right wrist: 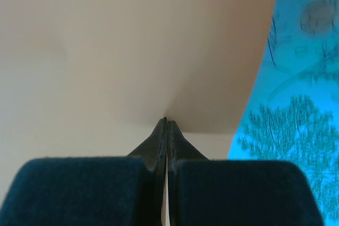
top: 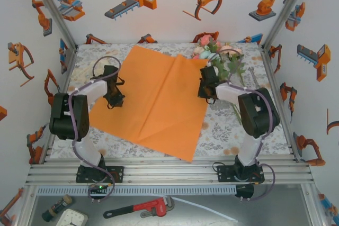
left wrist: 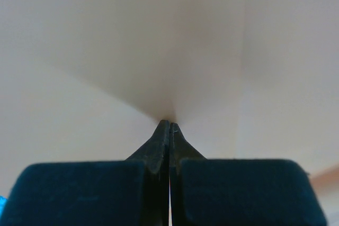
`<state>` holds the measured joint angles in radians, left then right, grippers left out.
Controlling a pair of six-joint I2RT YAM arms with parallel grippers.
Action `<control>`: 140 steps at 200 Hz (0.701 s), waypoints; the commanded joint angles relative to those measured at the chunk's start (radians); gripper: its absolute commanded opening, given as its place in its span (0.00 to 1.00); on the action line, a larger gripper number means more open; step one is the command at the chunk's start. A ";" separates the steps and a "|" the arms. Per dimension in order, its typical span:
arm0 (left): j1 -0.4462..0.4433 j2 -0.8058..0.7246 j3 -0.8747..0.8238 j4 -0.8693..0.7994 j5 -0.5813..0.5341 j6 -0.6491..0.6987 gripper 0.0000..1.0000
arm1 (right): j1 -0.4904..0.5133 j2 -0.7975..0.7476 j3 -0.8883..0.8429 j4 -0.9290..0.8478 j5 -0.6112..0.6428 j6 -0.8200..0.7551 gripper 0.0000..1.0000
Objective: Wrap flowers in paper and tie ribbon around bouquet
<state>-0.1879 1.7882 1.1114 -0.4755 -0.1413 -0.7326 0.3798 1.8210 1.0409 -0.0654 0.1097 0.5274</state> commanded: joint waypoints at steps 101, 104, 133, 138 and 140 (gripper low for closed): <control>0.046 0.147 0.415 0.031 0.043 0.186 0.14 | 0.103 -0.455 -0.209 -0.147 -0.018 0.257 0.00; 0.043 0.130 0.397 0.033 0.039 0.185 0.14 | 0.092 -0.435 -0.194 -0.150 -0.026 0.251 0.00; 0.007 0.028 0.210 0.058 0.013 0.144 0.16 | 0.075 -0.278 -0.115 -0.127 -0.046 0.288 0.00; 0.004 0.025 0.187 0.057 0.020 0.134 0.17 | 0.075 -0.252 -0.114 -0.114 -0.051 0.306 0.00; 0.003 0.026 0.179 0.057 0.024 0.131 0.17 | 0.074 -0.243 -0.113 -0.107 -0.054 0.314 0.00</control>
<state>-0.1619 1.8511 1.4002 -0.4099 -0.1184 -0.5724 0.4488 1.4673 0.9100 -0.1436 0.0616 0.8192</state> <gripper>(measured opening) 0.160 0.006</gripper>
